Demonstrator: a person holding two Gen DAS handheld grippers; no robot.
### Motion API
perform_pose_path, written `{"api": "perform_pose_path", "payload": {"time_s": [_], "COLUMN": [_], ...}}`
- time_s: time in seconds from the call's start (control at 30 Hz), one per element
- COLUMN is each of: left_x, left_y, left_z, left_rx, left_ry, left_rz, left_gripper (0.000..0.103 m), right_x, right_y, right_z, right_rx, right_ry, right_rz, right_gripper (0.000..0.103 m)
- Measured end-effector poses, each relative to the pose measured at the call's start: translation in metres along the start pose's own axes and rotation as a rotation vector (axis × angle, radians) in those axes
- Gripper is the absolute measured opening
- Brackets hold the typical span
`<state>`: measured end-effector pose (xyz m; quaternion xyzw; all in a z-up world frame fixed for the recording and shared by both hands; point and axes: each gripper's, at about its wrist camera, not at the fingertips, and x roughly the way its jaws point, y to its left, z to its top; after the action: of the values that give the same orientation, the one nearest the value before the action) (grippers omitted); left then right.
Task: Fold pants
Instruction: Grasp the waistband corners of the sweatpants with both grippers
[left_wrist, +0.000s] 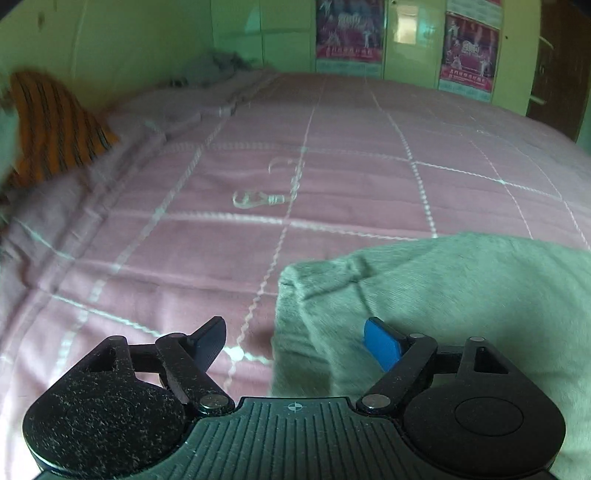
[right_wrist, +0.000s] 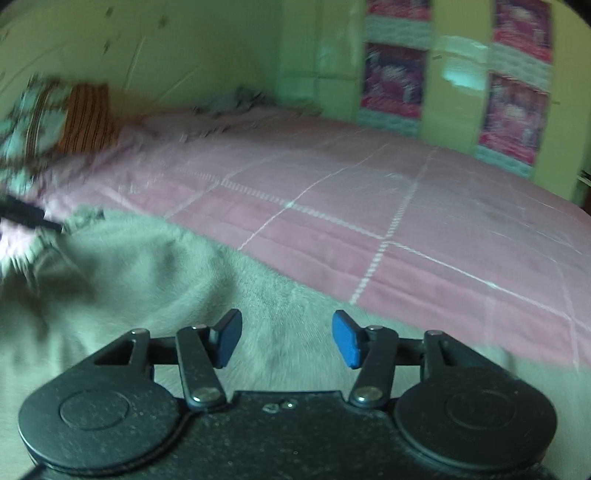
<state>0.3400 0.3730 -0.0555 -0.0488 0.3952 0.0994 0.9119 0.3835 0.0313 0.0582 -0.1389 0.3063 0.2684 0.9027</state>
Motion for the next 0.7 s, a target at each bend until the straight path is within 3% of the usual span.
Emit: {"api": "perform_pose_path", "payload": {"time_s": [0.27,0.37,0.43,0.57,0.6,0.67,0.7], "left_x": [0.041,0.048,0.048,0.051,0.052,0.05,0.049], "left_y": [0.021,0.024,0.021,0.018,0.017,0.015,0.012], "left_z": [0.01,0.009,0.008,0.013,0.014,0.014,0.016], "left_rx": [-0.092,-0.117,-0.105,-0.114,-0.109,-0.109,-0.101], "left_ry": [0.033,0.02,0.022,0.038,0.04,0.044,0.051], "left_rz": [-0.117,-0.121,-0.114,-0.12,-0.122,-0.171,-0.164], "left_gripper": [0.083,0.083,0.083,0.082,0.078,0.047,0.045], "right_x": [0.074,0.082,0.082,0.084,0.085,0.087,0.089], "right_y": [-0.013,-0.022,-0.026,-0.036,-0.037,-0.04,-0.04], "right_z": [0.016,0.015,0.013,0.014,0.016,0.017,0.017], "right_rx": [-0.097,-0.126,-0.139,-0.155,-0.154,-0.156,-0.16], "right_ry": [0.118,0.145,0.15,0.156,0.155,0.169,0.191], "right_rz": [0.018,0.042,0.056,0.059,0.058,0.07,0.073], "right_gripper": [0.049,0.05,0.058,0.063,0.063,0.061,0.061]}}
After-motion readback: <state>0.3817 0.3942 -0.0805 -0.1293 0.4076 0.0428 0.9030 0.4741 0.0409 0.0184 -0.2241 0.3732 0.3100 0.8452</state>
